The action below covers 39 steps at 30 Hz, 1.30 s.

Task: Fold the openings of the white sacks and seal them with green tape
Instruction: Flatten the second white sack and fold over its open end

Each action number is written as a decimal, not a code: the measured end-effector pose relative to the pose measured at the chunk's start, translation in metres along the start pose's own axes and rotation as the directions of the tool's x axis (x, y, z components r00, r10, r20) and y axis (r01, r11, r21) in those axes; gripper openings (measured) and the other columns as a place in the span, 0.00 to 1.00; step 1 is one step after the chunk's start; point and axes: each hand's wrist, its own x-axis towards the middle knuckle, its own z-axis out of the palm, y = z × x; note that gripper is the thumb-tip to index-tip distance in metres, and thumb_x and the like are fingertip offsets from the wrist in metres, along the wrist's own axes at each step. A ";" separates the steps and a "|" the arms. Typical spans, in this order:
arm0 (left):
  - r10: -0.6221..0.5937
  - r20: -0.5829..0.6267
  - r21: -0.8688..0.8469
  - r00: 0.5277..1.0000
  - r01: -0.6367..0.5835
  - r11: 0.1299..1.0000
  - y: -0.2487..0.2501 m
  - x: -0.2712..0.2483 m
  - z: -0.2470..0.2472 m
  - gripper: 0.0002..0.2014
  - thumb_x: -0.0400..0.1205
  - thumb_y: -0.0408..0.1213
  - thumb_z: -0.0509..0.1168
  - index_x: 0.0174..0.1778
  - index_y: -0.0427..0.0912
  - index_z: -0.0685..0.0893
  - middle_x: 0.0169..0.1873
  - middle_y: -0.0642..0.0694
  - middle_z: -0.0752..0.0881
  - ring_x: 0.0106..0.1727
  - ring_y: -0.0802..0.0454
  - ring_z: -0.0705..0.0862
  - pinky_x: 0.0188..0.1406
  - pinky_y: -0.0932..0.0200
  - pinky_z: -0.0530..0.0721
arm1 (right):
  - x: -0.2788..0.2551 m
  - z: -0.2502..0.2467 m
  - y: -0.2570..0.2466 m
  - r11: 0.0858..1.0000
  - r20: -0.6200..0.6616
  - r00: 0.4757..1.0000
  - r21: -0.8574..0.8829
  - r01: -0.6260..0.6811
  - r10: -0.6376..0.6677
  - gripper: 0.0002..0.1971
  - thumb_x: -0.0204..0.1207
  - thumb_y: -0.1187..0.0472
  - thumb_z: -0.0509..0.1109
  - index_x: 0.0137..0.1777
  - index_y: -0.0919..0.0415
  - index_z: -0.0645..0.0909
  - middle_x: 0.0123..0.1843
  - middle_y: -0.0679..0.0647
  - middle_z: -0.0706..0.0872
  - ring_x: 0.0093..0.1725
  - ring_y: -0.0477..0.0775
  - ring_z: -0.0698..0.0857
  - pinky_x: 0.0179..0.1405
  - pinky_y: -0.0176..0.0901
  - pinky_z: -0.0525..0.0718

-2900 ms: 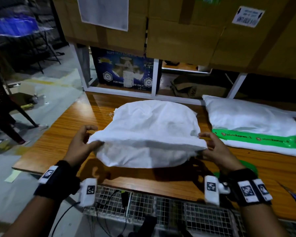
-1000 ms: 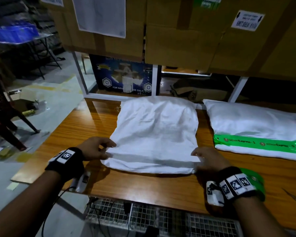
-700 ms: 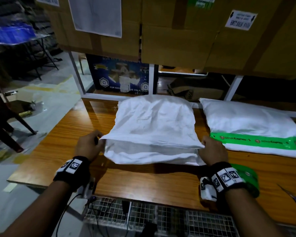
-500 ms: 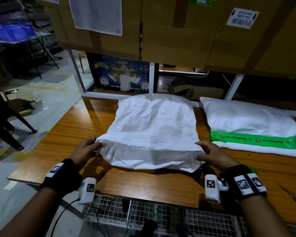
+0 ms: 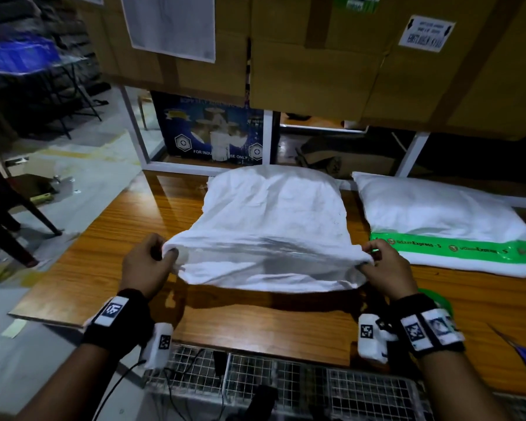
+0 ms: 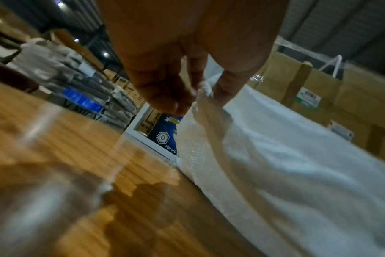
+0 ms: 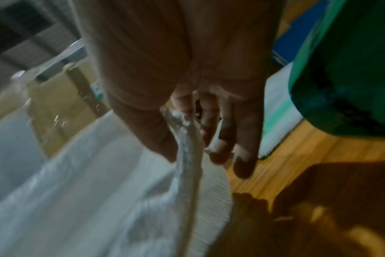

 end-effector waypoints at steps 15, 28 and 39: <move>0.105 0.469 -0.446 0.877 0.132 0.885 -0.024 -0.042 -0.039 0.20 0.64 0.27 0.83 0.51 0.44 0.91 0.48 0.36 0.91 0.52 0.48 0.89 0.50 0.57 0.89 | -0.053 -0.018 0.017 0.991 0.058 0.991 0.075 0.115 -0.119 0.09 0.69 0.65 0.81 0.38 0.53 0.83 0.32 0.54 0.86 0.33 0.53 0.84 0.33 0.47 0.78; 0.430 0.015 0.048 0.903 -0.431 0.901 -0.010 -0.048 -0.030 0.10 0.73 0.40 0.61 0.49 0.49 0.82 0.37 0.50 0.77 0.34 0.53 0.77 0.33 0.56 0.76 | -0.098 0.000 -0.007 0.992 -0.125 0.985 -0.054 0.112 -0.118 0.15 0.66 0.68 0.79 0.42 0.50 0.78 0.34 0.53 0.84 0.35 0.56 0.84 0.33 0.46 0.78; 0.434 -0.104 0.202 0.895 -0.409 0.890 -0.019 -0.060 -0.032 0.16 0.66 0.15 0.73 0.45 0.35 0.85 0.43 0.38 0.80 0.39 0.44 0.80 0.39 0.65 0.68 | -0.117 -0.002 0.003 0.964 -0.363 0.920 -0.259 0.055 -0.150 0.20 0.56 0.80 0.77 0.38 0.60 0.74 0.30 0.52 0.74 0.32 0.59 0.74 0.28 0.46 0.68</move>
